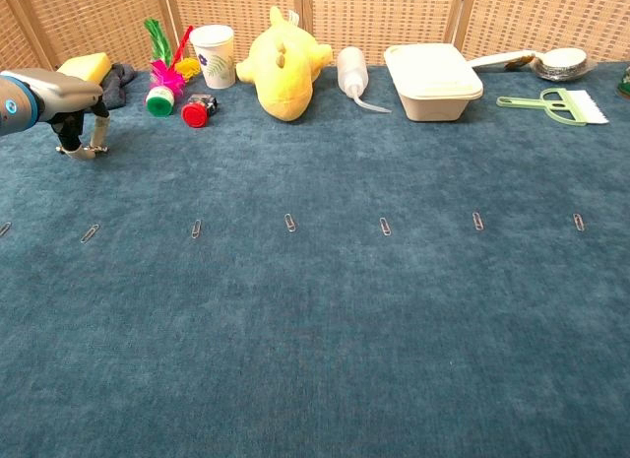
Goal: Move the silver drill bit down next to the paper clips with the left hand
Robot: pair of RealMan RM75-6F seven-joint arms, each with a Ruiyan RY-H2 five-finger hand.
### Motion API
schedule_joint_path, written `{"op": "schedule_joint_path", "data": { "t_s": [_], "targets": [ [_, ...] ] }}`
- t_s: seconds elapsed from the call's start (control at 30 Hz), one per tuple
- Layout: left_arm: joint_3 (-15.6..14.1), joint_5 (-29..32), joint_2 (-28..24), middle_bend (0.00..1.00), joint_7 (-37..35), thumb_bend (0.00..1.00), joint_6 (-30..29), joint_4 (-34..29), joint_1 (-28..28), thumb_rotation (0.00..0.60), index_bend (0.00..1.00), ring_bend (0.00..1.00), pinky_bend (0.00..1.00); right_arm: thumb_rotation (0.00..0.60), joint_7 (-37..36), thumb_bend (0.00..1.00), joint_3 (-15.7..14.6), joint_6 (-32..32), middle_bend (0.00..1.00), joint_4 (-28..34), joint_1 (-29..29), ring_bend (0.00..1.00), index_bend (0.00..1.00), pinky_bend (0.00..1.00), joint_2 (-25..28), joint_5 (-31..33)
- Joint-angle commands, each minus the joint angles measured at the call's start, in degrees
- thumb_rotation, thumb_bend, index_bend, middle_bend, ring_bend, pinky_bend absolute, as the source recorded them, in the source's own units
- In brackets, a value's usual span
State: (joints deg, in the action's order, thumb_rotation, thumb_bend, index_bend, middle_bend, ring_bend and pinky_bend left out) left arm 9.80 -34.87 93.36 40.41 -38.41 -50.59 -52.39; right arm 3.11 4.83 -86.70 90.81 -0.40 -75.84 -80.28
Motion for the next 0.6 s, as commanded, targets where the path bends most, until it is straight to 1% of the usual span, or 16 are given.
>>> {"op": "schedule_joint_path", "data": {
  "t_s": [0.03, 0.2, 0.3, 0.33, 0.5, 0.53, 0.6],
  "targets": [
    [-0.1, -1.4, -1.5, 1.0, -1.0, 0.68, -1.2, -2.7, 0.3, 0.6, 0.6, 1.0, 0.86, 0.6, -0.1, 0.39, 0.0, 0.0, 0.02, -0.1, 0.0, 0.0, 0.01, 0.12, -0.1, -0.1],
    [0.8, -4.6, -4.7, 1.0, -4.5, 0.69, -4.3, -8.9, 1.4, 0.6, 0.62, 1.0, 0.87, 0.6, -0.4, 0.39, -0.1, -0.2, 0.02, -0.2, 0.1, 0.0, 0.01, 0.12, -0.2, -0.6],
    [1.5, -7.4, -7.8, 1.0, -8.0, 0.69, -6.7, -14.7, 2.9, 0.6, 0.62, 1.0, 0.87, 0.6, -0.7, 0.39, -0.1, -0.2, 0.02, -0.3, 0.2, 0.0, 0.01, 0.12, -0.4, -1.0],
    [1.5, -8.7, -9.2, 1.0, -9.0, 0.69, -7.7, -17.2, 3.5, 0.6, 0.62, 1.0, 0.87, 0.6, -0.8, 0.39, -0.1, -0.1, 0.02, -0.3, 0.3, 0.0, 0.01, 0.12, -0.5, -1.1],
    [1.4, -12.7, -13.4, 1.0, -12.3, 0.69, -11.0, -24.5, 5.8, 0.6, 0.62, 1.0, 0.87, 0.6, -1.1, 0.39, -0.2, 0.4, 0.02, -0.7, 0.7, 0.0, 0.01, 0.12, -0.9, -1.5],
    [1.3, -14.2, -14.9, 1.0, -13.5, 0.69, -12.0, -27.5, 6.6, 0.6, 0.62, 1.0, 0.87, 0.6, -1.4, 0.39, -0.2, 0.5, 0.02, -0.8, 0.8, 0.0, 0.01, 0.12, -1.1, -1.6],
    [0.9, -15.9, -16.4, 1.0, -14.6, 0.69, -12.8, -30.6, 7.4, 0.6, 0.62, 1.0, 0.87, 0.6, -1.8, 0.39, -0.3, 0.6, 0.02, -1.2, 0.8, 0.0, 0.01, 0.12, -1.3, -1.7]
  ]
}}
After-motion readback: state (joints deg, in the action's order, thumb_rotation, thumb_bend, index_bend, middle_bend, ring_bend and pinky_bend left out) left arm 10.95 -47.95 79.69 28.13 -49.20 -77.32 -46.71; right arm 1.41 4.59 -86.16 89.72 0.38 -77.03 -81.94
